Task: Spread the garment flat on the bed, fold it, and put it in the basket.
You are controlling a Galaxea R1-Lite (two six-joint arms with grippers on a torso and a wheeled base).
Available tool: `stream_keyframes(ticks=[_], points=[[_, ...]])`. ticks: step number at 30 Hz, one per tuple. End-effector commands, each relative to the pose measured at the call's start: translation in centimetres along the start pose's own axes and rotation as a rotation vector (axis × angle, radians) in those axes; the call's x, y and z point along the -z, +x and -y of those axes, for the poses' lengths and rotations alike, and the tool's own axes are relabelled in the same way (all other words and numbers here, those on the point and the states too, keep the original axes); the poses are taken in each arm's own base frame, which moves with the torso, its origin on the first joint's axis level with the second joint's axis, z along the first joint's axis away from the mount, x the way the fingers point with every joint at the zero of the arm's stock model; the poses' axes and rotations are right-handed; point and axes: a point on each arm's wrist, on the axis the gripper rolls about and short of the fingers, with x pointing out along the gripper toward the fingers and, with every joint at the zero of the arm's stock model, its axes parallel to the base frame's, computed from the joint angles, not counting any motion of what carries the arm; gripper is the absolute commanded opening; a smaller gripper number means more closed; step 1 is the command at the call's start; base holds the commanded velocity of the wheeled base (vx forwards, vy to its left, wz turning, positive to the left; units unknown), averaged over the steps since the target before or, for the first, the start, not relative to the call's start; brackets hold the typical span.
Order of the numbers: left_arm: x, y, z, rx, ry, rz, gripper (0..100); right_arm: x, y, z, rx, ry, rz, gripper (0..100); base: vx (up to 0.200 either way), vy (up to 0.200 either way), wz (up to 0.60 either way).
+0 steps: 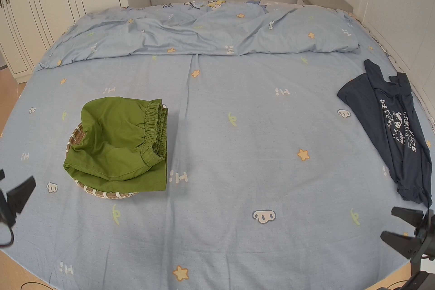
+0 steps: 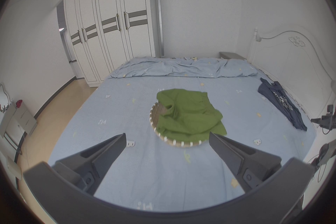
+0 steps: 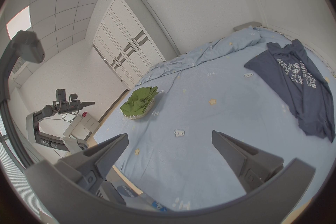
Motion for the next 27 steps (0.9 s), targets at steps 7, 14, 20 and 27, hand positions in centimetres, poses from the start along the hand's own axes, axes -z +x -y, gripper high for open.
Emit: stream_keyframes(ticks=[7,14,20,27], points=[[14.4,-6.8,-0.7,-0.090,-0.083,0.063,100,6.8,-6.2,-1.1,0.123,-0.017,0.134,100,0.000,0.000,0.00],[15.9,-4.0,-0.4,-0.010,-0.089,0.252,100,7.0,-5.8,-0.4,0.321,-0.039,0.204,100,0.000,0.000,0.00],[16.2,-3.3,-0.3,-0.008,-0.069,0.323,100,7.1,-5.9,0.0,0.459,-0.044,0.230,100,0.000,0.000,0.00],[16.2,-3.3,-0.3,-0.017,0.019,0.326,100,7.5,-5.5,0.0,0.716,-0.179,0.283,100,0.000,0.000,0.00]])
